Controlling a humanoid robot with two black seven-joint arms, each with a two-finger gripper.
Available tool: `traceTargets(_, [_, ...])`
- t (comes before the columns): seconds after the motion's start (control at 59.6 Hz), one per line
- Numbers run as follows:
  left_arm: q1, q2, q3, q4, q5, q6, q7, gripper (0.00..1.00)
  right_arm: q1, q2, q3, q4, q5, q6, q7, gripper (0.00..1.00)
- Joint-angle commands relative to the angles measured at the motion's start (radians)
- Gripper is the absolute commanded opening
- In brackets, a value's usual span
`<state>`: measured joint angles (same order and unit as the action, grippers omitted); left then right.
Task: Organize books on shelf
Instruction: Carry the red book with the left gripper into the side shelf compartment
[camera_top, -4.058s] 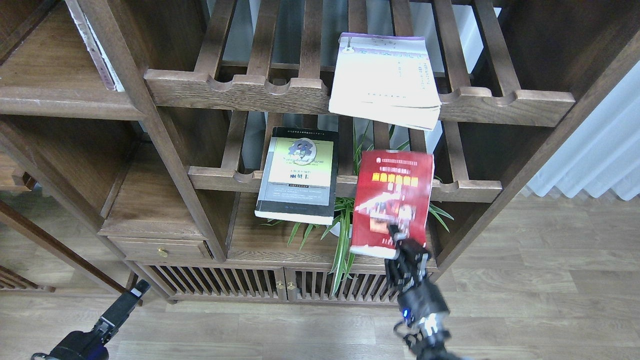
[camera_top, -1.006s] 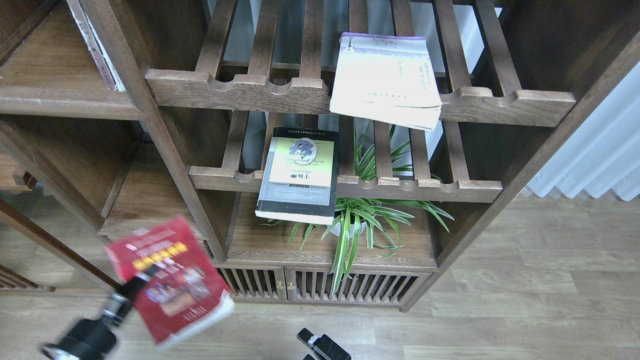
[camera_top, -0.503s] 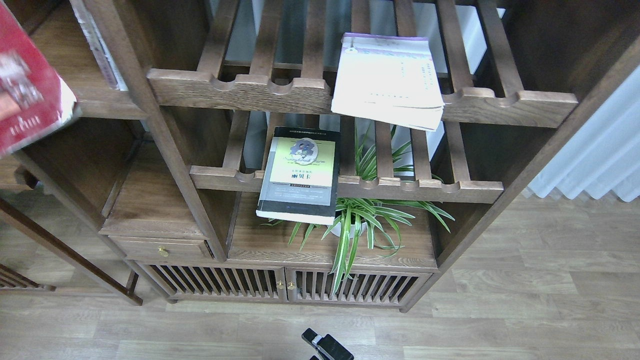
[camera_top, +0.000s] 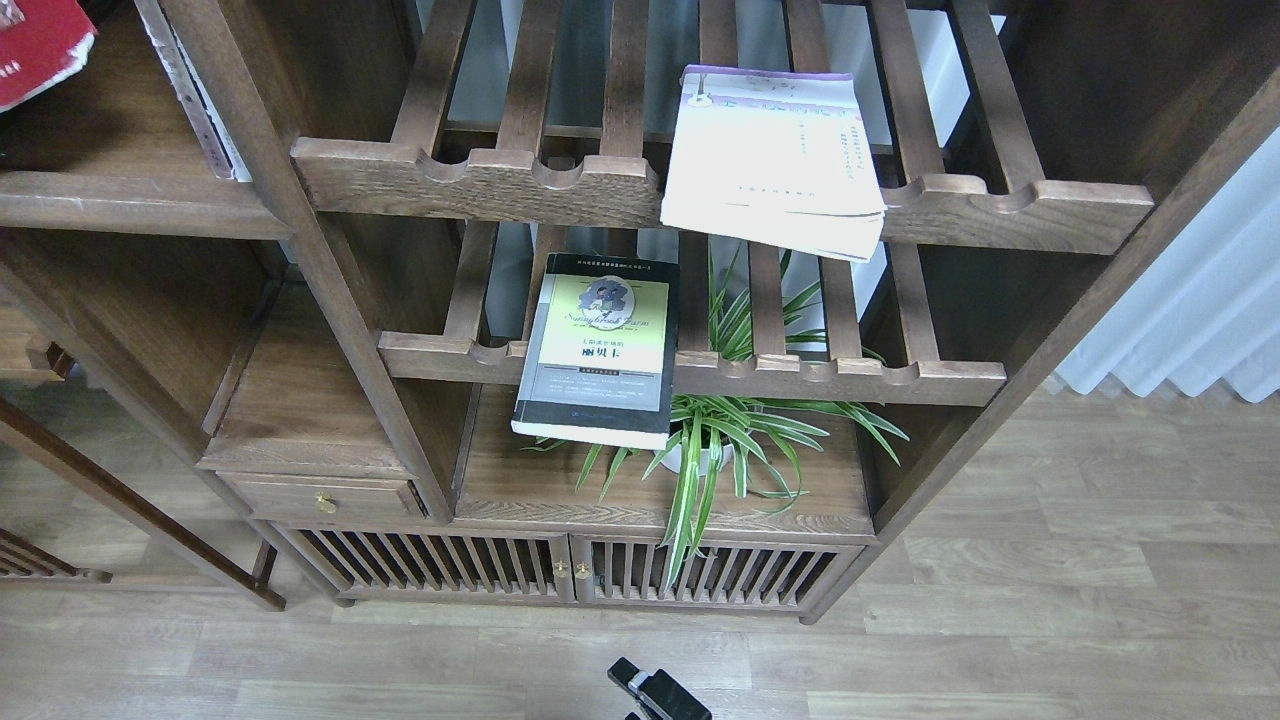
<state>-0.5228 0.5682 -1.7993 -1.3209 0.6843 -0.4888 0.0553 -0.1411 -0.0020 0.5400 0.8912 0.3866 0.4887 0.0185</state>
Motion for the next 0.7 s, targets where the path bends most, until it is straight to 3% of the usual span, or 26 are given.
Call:
traceTargets(0.0, [-0.097,-0.03,0.018,0.066,0.089,0.0,0.0,0.07,-0.002,0.0,0.0,0.0,0.0,0.0,0.0,0.99])
traceTargets(0.101, [-0.235,-0.085,0.06,0.19,0.187,0.0,-0.002,0.07,-0.006,-0.001,0.0,0.0,0.001,0.0,0.0,1.0])
traceTargets(0.369, [-0.402,-0.122,0.158,0.367,0.196,0.0,-0.003,0.07,-0.009,-0.001,0.0,0.0,0.001,0.0,0.014,1.0])
traceTargets(0.604, [-0.459,-0.163,0.212,0.417,0.195,0.0,0.0,0.1,-0.008,-0.001,0.0,0.0,0.001,0.0,0.021,1.0])
traceTargets(0.687, [-0.451,-0.174,0.221,0.425,0.179,0.0,-0.003,0.2,-0.008,-0.003,0.0,0.0,0.001,0.0,0.021,1.0])
